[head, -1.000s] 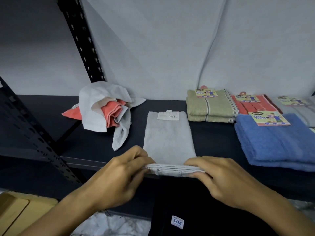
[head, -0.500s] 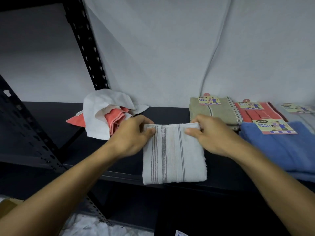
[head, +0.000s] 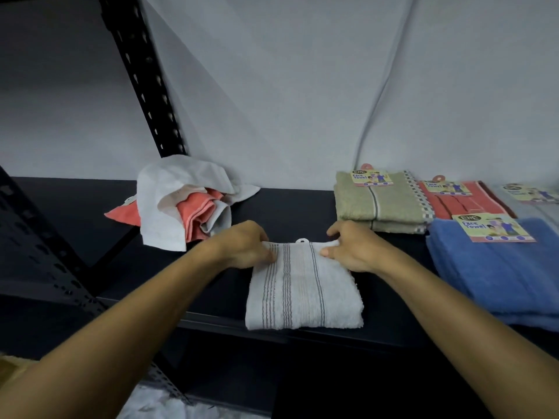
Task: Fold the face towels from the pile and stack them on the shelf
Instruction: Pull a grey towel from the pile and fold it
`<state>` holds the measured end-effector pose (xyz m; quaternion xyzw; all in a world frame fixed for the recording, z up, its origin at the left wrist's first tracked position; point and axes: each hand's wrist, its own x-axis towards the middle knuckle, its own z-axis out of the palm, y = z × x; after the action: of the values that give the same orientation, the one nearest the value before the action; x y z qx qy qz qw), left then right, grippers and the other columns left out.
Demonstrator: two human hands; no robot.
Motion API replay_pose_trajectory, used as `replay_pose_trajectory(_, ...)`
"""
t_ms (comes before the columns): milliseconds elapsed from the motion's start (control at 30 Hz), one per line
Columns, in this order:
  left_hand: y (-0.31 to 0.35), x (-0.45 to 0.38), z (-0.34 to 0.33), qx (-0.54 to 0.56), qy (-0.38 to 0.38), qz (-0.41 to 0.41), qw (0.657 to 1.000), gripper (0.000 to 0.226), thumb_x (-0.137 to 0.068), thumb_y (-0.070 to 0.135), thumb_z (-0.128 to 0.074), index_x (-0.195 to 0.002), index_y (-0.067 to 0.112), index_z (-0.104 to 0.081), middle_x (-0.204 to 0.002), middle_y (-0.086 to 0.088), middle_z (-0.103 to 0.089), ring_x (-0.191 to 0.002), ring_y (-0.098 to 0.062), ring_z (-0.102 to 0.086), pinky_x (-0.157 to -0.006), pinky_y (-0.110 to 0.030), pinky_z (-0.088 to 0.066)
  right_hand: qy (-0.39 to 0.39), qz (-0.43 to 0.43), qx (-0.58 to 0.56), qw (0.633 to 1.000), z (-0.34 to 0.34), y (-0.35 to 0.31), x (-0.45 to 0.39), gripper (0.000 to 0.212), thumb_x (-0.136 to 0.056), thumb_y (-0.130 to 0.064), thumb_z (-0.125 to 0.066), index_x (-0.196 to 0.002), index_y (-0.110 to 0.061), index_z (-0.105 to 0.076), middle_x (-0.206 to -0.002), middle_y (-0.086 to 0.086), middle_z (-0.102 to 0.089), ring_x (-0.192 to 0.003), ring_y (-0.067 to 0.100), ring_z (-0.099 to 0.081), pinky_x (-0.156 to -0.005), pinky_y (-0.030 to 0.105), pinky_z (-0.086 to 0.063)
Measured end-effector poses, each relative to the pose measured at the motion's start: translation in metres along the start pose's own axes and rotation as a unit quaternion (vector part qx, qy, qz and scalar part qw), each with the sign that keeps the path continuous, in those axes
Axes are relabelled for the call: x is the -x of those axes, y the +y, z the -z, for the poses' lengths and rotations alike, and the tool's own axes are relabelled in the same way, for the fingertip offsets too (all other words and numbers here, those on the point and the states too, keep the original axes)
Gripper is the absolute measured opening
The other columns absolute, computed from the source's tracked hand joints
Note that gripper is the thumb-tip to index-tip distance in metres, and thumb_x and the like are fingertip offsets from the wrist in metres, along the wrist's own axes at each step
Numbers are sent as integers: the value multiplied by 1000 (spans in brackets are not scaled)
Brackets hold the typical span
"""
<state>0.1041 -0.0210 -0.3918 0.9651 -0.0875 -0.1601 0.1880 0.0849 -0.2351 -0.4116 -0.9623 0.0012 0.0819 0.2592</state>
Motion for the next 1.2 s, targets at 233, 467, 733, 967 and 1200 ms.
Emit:
replay_pose_trajectory(233, 6, 0, 15, 95, -127, 65, 985, 21, -78, 14, -80, -97, 7, -76, -96, -2, -72, -86, -13, -63, -61, -20, -51, 0, 16, -84, 996, 5, -4, 8, 53, -87, -18, -69, -136, -14, -51, -132, 7, -56, -118, 18, -54, -100, 26, -42)
replay_pose_trajectory(467, 26, 24, 66, 60, 91, -76, 991, 12, -83, 27, -75, -92, 20, -69, -82, 7, -66, -64, 0, -58, -52, -14, -40, 185, 131, -28, 974, 56, -25, 26, 57, -91, -21, -65, -143, -13, -44, -123, 2, -51, -115, 18, -49, -98, 27, -37)
replay_pose_trajectory(733, -6, 41, 13, -108, 374, -300, 871, 34, -68, 10, -79, -94, 12, -58, -91, -3, -54, -76, -23, -55, -54, -37, -45, 314, 248, 58, 915, 21, -11, 44, 12, -82, 1, -61, -93, -3, -60, -102, 8, -45, -77, 24, -52, -66, 39, -51)
replay_pose_trajectory(967, -49, 63, -55, -109, 253, -315, 908, 32, -71, 32, -67, -101, 28, -57, -99, 15, -51, -88, -4, -51, -61, -21, -43, 199, 269, 139, 932, -40, 26, 77, 24, -68, -5, -73, -84, -10, -56, -95, 0, -52, -71, 17, -54, -43, 18, -29)
replay_pose_trajectory(1200, -64, 78, -54, -55, 175, -318, 930, 43, -77, 37, -65, -119, 33, -59, -113, 23, -46, -107, -3, -50, -87, -27, -48, 108, 279, 125, 946, -36, 42, 88, 24, -79, -26, -56, -102, -27, -58, -107, -21, -49, -95, 1, -50, -54, 4, -23)
